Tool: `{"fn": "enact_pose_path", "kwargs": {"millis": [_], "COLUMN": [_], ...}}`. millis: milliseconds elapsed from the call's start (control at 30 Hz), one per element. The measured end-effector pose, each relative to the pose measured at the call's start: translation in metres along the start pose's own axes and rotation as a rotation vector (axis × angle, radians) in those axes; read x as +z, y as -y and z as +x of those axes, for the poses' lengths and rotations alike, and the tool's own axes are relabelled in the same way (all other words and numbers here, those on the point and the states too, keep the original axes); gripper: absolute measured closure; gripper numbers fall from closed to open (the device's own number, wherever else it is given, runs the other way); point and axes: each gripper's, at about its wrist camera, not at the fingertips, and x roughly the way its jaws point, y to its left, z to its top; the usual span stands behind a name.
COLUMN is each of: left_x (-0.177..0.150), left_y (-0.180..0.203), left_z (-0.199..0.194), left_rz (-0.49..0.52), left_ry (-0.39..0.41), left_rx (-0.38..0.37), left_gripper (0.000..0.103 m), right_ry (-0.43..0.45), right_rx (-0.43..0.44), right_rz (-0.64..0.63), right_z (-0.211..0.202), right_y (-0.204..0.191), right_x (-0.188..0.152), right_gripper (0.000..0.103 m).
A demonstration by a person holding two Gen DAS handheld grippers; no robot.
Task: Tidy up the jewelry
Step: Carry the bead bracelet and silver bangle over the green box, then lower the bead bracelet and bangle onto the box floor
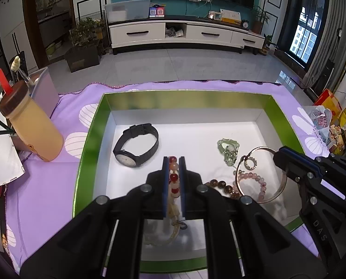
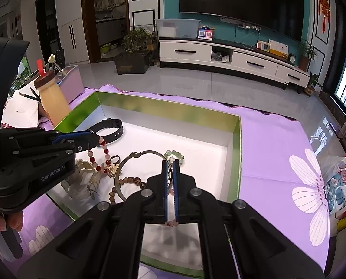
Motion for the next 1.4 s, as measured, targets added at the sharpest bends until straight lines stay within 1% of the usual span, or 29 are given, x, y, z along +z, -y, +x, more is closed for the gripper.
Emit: {"fn": "enact_pose_path", "kwargs": {"millis": [333, 667, 833, 1400], "left_x": [-0.001, -0.005, -0.009, -0.015], "left_y": [0.005, 0.008, 0.008, 0.007], "left_z": [0.01, 0.02, 0.023, 0.026], "left_rz": [0.018, 0.034, 0.036, 0.038], "left_ry": [-0.034, -0.072, -0.089, -0.103], "left_rx": [0.012, 0.026, 0.035, 0.047], "left_gripper": [0.095, 0.095, 0.095, 0.095], "right_ry": [-0.027, -0.093, -0.112, -0.122], "right_rx": [0.005, 0.023, 0.033, 0.038], "right_rz": [-0.006, 0.022, 0.034, 0.029], "right_z": [0.011, 0.026, 0.031, 0.031], "right_y": [-0.002, 0.002, 0.005, 0.003], "right_x": [-0.002, -0.004, -0.006, -0.009], "right_gripper": [0.1, 0.099, 0.099, 0.099]}}
